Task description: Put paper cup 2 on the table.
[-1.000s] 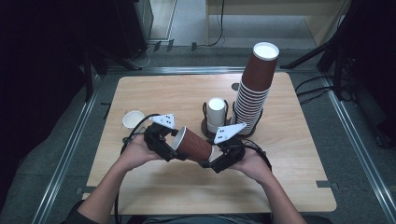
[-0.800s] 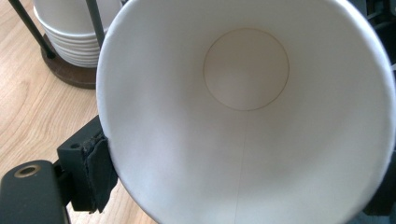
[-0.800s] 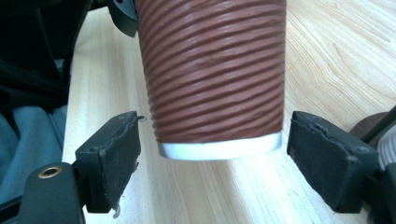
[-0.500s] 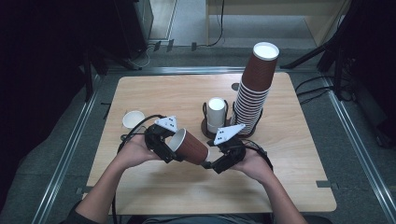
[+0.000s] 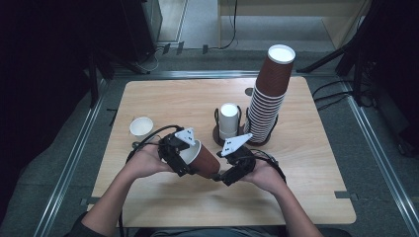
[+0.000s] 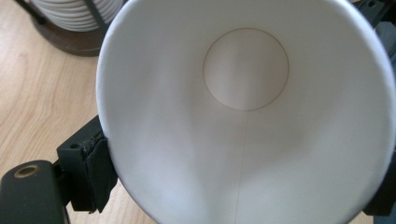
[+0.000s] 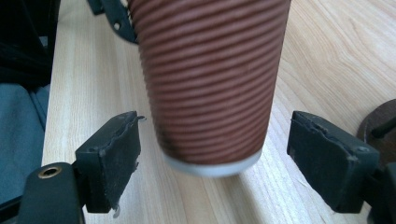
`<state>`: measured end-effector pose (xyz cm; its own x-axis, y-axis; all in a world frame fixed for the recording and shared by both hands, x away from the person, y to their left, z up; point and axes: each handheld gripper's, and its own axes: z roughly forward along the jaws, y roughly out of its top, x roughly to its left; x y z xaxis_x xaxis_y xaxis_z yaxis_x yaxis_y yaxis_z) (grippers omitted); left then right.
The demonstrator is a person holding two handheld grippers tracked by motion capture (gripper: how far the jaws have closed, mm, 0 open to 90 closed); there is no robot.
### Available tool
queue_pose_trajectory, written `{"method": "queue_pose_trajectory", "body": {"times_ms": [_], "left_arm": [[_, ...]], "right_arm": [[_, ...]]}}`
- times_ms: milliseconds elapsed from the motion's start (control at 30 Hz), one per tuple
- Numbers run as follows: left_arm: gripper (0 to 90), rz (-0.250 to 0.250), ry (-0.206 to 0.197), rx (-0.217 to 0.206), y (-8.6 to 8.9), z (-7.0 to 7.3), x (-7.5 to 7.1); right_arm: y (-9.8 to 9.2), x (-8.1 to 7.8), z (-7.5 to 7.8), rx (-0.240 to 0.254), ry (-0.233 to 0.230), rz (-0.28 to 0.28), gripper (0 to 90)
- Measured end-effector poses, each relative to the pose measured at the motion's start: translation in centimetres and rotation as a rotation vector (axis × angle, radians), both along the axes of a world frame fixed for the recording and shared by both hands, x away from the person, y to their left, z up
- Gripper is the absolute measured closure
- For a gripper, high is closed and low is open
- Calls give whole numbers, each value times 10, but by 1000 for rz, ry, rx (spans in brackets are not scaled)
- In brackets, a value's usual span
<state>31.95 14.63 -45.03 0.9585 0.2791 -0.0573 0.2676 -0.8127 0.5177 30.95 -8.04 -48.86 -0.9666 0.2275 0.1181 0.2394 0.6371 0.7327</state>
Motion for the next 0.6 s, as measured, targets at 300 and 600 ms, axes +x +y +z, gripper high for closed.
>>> {"method": "queue_pose_trajectory", "body": {"times_ms": [300, 600], "left_arm": [[81, -25, 14, 22, -13, -6, -3], [67, -27, 22, 18, -17, -8, -6]], "right_arm": [[12, -3, -7, -33, -26, 33, 172], [17, -6, -7, -48, -58, 60, 210]]}}
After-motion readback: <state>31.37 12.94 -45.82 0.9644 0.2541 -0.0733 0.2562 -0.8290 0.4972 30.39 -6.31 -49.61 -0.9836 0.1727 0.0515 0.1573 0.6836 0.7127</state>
